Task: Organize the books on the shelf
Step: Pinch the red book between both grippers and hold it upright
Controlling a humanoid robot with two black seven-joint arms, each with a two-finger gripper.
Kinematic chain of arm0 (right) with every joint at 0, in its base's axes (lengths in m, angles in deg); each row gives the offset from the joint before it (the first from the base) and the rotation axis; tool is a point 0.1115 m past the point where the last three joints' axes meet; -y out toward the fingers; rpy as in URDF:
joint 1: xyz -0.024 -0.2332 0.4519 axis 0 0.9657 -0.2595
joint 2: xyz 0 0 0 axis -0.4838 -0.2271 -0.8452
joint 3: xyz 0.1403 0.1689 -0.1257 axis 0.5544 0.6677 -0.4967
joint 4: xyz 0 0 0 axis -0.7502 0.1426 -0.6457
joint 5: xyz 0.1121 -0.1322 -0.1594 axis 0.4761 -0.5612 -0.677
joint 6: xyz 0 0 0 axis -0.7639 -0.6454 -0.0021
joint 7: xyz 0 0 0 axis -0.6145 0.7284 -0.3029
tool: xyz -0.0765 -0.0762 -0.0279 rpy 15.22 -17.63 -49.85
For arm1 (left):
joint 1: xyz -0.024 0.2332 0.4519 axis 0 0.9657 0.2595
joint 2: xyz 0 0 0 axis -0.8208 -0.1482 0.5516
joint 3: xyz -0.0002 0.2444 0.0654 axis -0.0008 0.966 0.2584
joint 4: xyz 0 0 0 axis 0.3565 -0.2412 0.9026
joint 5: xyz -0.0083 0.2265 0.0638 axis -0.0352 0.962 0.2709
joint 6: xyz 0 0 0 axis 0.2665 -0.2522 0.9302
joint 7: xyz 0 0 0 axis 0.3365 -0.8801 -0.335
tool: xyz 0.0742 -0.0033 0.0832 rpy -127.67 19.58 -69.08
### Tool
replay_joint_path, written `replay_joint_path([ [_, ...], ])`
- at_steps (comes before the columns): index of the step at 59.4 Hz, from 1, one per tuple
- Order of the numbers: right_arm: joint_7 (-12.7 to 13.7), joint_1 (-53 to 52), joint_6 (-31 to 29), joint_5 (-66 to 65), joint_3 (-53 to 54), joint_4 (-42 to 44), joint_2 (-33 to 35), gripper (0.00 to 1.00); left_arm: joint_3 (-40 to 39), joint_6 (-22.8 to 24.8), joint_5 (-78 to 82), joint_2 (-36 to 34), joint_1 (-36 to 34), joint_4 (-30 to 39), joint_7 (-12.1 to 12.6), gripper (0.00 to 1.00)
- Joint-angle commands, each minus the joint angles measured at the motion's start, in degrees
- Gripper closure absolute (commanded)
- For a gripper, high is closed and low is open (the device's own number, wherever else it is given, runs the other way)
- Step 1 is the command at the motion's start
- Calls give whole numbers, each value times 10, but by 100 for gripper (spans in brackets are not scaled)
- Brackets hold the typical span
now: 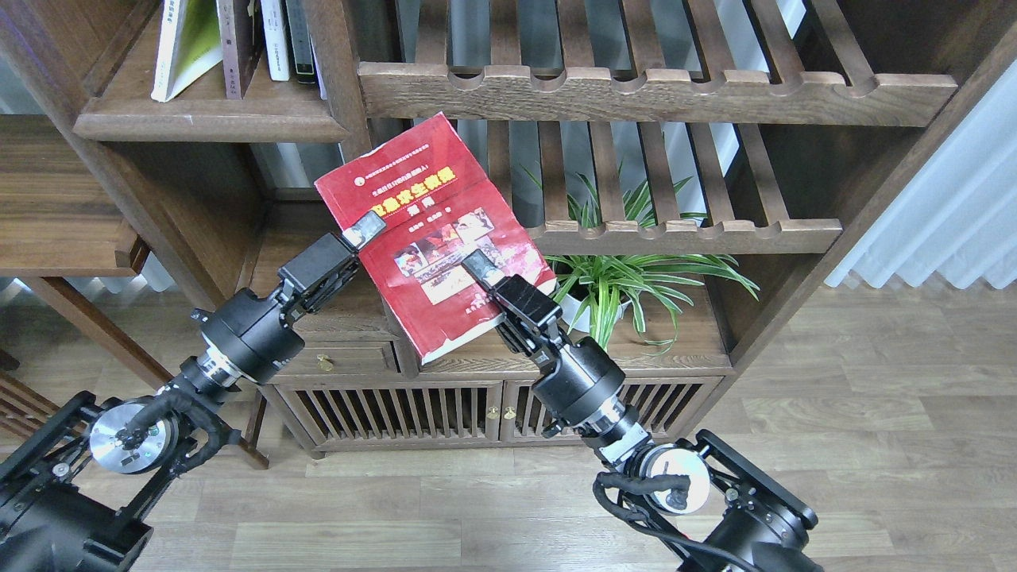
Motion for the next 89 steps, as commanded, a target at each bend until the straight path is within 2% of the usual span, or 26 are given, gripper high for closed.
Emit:
replay_joint_path([
  [1,-1,0,0,0,0,0,0,96,1,0,0,1,-3,0,0,54],
  [30,1,-3,0,-2,-4,8,0,96,2,0,0,5,-13,0,0,54],
  [41,15,2,0,-7,-4,8,0,96,2,0,0,5,-16,0,0,55],
  [50,16,3,0,-8,-4,8,0,95,3,0,0,6,-15,0,-1,69],
  [60,16,3,0,-8,-4,8,0,95,12,0,0,2,-15,0,0,72],
  [66,16,3,0,-8,-4,8,0,95,12,0,0,5,-16,1,-1,85],
  [89,16,-1,0,-8,-2,18,0,95,16,0,1,9,-12,1,-1,93],
])
